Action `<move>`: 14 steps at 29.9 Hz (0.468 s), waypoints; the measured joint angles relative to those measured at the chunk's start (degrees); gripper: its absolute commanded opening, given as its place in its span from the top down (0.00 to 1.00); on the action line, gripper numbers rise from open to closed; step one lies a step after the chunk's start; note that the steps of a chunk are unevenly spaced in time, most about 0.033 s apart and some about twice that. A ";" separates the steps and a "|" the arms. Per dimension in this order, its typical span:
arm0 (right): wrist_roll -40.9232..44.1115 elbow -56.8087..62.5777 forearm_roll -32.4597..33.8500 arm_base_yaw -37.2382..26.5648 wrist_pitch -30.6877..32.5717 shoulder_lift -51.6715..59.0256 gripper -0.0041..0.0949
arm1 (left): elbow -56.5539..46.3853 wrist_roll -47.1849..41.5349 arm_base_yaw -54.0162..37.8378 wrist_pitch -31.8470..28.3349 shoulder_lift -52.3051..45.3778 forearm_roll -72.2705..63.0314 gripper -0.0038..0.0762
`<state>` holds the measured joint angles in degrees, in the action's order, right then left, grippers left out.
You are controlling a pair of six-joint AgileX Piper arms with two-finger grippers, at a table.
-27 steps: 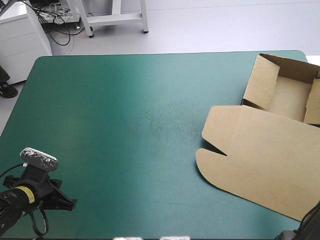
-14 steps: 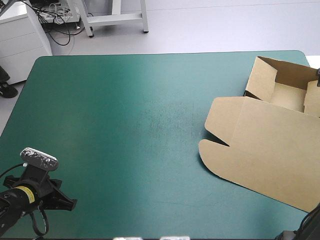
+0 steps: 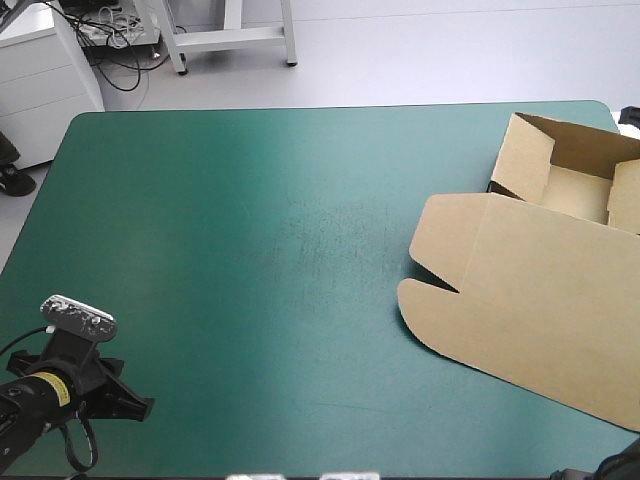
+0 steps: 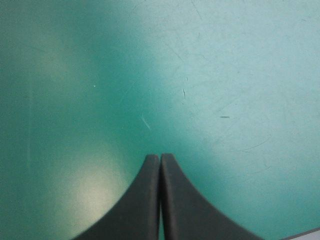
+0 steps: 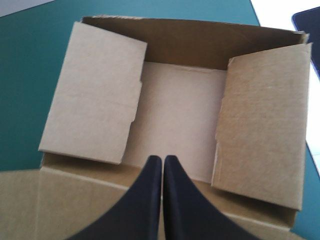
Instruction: Fold the box
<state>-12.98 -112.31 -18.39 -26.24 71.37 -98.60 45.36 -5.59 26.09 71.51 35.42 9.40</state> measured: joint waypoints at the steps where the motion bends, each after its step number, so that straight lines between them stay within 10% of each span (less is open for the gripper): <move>1: -0.57 2.02 -0.03 0.83 0.00 1.82 0.97 | 0.00 0.00 0.00 -0.13 0.00 0.00 0.99; 14: -5.23 28.19 1.13 21.55 -0.17 26.21 0.97 | -4.07 0.00 0.00 -5.70 0.00 0.00 0.99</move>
<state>-18.22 -84.11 -17.26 -4.69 71.21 -72.39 41.29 -5.59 26.09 65.82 35.42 9.40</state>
